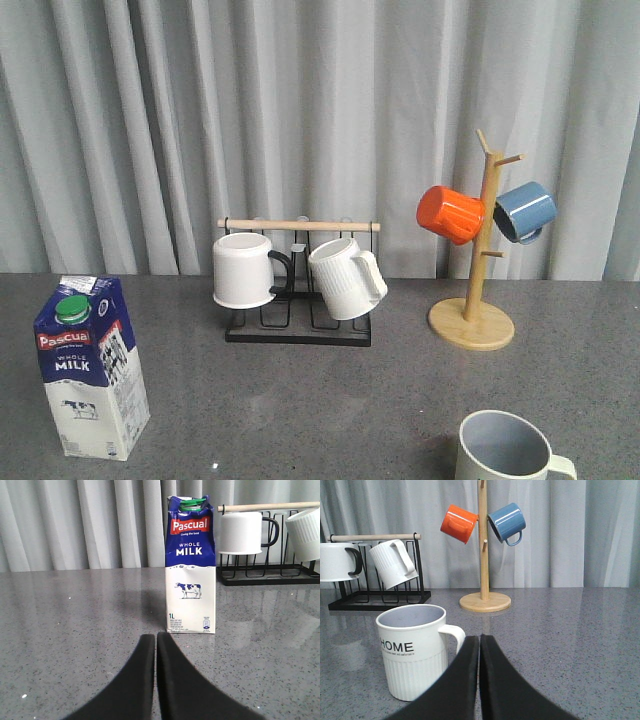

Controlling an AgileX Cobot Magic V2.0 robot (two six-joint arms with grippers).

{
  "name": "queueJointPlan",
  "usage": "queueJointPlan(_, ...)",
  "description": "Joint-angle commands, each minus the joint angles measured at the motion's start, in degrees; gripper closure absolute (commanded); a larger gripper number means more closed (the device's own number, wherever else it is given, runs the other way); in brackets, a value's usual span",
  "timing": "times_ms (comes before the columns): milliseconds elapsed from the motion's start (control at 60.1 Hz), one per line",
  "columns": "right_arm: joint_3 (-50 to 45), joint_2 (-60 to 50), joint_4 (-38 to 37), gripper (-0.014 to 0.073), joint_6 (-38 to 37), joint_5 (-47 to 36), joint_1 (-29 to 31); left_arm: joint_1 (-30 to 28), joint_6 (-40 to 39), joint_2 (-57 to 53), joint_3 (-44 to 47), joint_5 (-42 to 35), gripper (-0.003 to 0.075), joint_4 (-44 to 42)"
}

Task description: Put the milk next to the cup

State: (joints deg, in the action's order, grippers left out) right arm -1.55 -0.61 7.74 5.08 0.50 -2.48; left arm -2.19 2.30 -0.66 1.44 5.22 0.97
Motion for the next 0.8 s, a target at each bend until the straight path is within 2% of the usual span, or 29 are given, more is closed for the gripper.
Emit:
queueJointPlan(0, -0.51, -0.47, -0.25, 0.0599, 0.06, -4.54, -0.05, -0.02, -0.20, -0.66, 1.08, -4.21, 0.0728, 0.10)
queueJointPlan(532, -0.51, -0.47, -0.25, 0.0599, 0.06, -4.54, -0.05, -0.02, -1.22, -0.66, 1.08, -5.22, 0.0728, 0.51)
queueJointPlan(782, -0.48, -0.47, -0.25, 0.0599, 0.06, -4.70, -0.03, -0.02, -14.50, -0.66, 1.08, -6.99, 0.0728, 0.51)
